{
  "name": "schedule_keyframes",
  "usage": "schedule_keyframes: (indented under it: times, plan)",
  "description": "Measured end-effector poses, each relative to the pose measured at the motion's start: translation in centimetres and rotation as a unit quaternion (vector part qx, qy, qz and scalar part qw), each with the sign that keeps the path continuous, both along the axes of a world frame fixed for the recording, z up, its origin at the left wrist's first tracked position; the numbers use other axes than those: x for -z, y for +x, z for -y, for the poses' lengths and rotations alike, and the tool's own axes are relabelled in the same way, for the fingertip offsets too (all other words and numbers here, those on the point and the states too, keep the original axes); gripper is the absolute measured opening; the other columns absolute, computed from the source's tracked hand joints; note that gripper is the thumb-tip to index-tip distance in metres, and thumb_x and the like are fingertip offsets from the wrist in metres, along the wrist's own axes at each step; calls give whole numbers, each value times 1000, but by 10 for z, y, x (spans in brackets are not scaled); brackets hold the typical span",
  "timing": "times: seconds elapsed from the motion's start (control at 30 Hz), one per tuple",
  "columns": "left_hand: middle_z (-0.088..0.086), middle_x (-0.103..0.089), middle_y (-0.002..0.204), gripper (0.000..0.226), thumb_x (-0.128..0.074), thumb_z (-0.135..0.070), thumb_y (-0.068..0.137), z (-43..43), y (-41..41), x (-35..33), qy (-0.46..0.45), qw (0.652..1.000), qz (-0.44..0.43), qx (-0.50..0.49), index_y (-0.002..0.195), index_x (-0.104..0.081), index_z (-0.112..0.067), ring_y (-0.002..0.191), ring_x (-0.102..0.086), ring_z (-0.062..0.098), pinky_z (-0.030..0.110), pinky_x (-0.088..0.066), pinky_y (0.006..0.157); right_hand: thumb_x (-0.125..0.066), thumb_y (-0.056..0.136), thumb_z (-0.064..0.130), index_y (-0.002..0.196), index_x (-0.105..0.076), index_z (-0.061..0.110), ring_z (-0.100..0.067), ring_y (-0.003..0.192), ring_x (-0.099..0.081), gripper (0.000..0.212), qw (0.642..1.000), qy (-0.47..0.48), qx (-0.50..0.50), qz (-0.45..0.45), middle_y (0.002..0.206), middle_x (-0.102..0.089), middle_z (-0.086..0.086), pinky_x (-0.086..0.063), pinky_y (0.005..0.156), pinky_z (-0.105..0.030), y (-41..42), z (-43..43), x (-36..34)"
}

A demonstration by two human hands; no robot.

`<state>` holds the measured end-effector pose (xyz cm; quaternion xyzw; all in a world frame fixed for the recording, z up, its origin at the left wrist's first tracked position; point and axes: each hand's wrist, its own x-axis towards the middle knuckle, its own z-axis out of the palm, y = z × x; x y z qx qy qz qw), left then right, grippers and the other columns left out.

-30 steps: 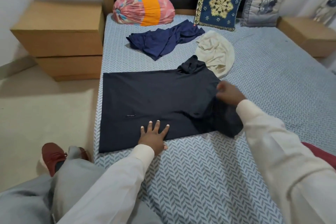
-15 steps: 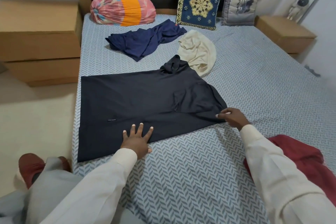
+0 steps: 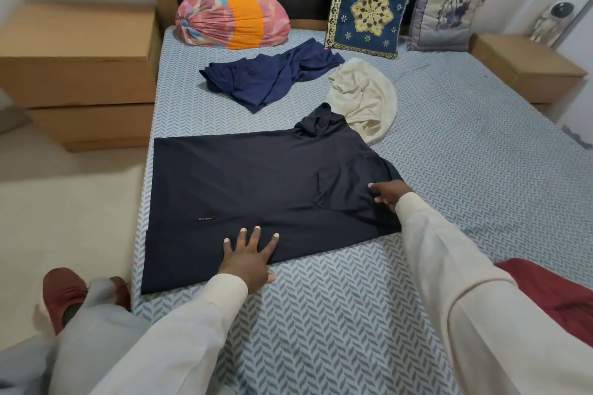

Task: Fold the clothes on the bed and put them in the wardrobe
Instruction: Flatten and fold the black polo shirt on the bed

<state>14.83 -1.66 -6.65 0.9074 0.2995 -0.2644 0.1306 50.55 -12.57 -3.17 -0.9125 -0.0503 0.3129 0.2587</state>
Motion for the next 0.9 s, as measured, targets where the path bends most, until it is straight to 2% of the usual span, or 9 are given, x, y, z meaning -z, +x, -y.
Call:
schedule_keyframes:
  times: [0.1, 0.23, 0.4, 0.53, 0.6, 0.7, 0.77, 0.83, 0.9]
  plan:
    - [7, 18, 162, 88, -48, -57, 93, 0, 2, 0, -2, 1000, -2, 1, 151, 17, -39, 147, 15, 37, 63, -3, 116, -66, 87, 40, 77, -62, 9, -17, 50, -43, 33, 1000, -5, -8, -29, 60, -61, -3, -30, 51, -26, -2, -9, -5]
    - [8, 18, 161, 88, -48, -56, 94, 0, 1, -1, 0, 1000, -2, 4, 151, 18, -38, 147, 15, 38, 63, -3, 116, -62, 94, 22, 75, -54, 12, -11, 45, -33, 22, 998, 30, -2, -56, 63, -50, -3, -24, 42, -20, 0, -19, -13]
    - [8, 19, 161, 88, -47, -56, 94, 0, 0, 0, 2, 1000, -5, 4, 151, 19, -39, 147, 16, 38, 64, -2, 115, -48, 97, 6, 76, -55, 10, -1, 24, -41, 22, 998, 45, 18, -46, 48, -55, 0, -23, 28, -11, 5, -26, -23]
    - [7, 19, 161, 88, -47, -55, 95, 0, 1, 0, -3, 1000, -2, 1, 151, 18, -39, 147, 16, 37, 63, 0, 116, -41, 101, 4, 80, -49, 8, -1, 20, -37, 22, 997, 53, 11, -58, 43, -57, 0, -20, 25, -10, -2, -26, -30]
    - [7, 20, 161, 88, -47, -55, 95, 0, 2, -1, -4, 1000, -3, -1, 151, 19, -39, 147, 17, 37, 63, 0, 116, -46, 101, 10, 90, -52, 8, -3, 20, -35, 12, 996, 55, 8, -64, 49, -62, -1, -18, 27, -10, 2, -29, -27]
    - [7, 20, 161, 88, -47, -55, 95, 0, 2, 0, -6, 1000, -8, -2, 150, 19, -40, 147, 17, 37, 64, 0, 115, -49, 100, 19, 104, -52, 10, -7, 34, -38, 10, 998, 53, -13, -37, 74, -65, -5, -26, 38, -15, 15, -37, -23]
    - [7, 21, 161, 89, -48, -55, 94, 0, 3, 0, -6, 1000, -11, -3, 150, 19, -40, 147, 18, 37, 64, 0, 115, -50, 99, 19, 103, -52, 13, -10, 51, -49, 8, 996, 82, -16, -37, 79, -65, -5, -37, 48, -20, 20, -41, -24]
    - [8, 20, 161, 90, -49, -55, 94, 0, 4, -1, -4, 1000, -15, -3, 150, 19, -40, 147, 17, 38, 64, -1, 115, -51, 98, 18, 102, -51, 14, -14, 61, -58, 6, 993, 111, -20, -45, 84, -64, -7, -43, 53, -22, 22, -43, -24]
    - [8, 18, 161, 91, -51, -55, 93, 0, 6, -3, -3, 1000, -18, -5, 151, 19, -40, 147, 15, 39, 65, -2, 115, -53, 95, 12, 98, -51, 15, -18, 70, -61, 4, 989, 138, -24, -53, 89, -62, -9, -48, 59, -27, 24, -41, -22]
